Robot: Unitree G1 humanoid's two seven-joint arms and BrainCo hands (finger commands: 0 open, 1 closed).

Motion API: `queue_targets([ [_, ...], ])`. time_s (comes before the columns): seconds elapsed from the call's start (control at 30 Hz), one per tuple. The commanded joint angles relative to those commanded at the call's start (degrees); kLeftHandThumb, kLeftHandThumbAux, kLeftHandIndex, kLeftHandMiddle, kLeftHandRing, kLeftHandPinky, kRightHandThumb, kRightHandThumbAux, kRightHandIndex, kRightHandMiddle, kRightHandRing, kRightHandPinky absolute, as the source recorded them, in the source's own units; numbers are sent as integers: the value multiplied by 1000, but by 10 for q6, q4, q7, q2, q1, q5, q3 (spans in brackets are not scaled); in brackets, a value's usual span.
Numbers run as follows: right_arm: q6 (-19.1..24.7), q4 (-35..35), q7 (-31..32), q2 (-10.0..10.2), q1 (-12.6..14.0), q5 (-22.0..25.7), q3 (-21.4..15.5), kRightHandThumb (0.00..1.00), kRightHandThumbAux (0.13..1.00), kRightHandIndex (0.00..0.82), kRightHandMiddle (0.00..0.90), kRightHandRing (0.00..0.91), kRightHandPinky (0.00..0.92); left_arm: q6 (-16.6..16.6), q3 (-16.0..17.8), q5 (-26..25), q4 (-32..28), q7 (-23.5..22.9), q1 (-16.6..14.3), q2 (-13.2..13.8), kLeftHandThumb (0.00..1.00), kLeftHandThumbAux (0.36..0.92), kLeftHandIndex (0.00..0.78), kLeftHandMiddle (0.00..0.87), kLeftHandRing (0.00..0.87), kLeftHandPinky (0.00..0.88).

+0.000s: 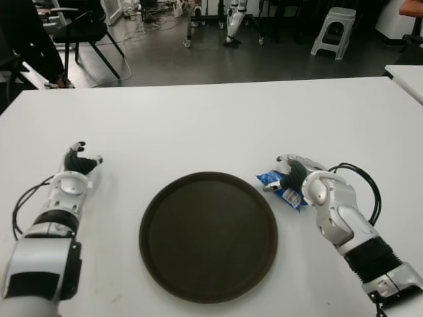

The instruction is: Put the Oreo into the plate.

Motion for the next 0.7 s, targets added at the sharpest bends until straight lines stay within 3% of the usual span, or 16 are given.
queue_targets([
  [0.7, 14, -5, 5, -21, 4, -1, 6, 7, 536, 0, 0, 35, 98, 7, -4, 4, 0, -4, -2, 1, 236, 742, 40, 125, 163, 180],
])
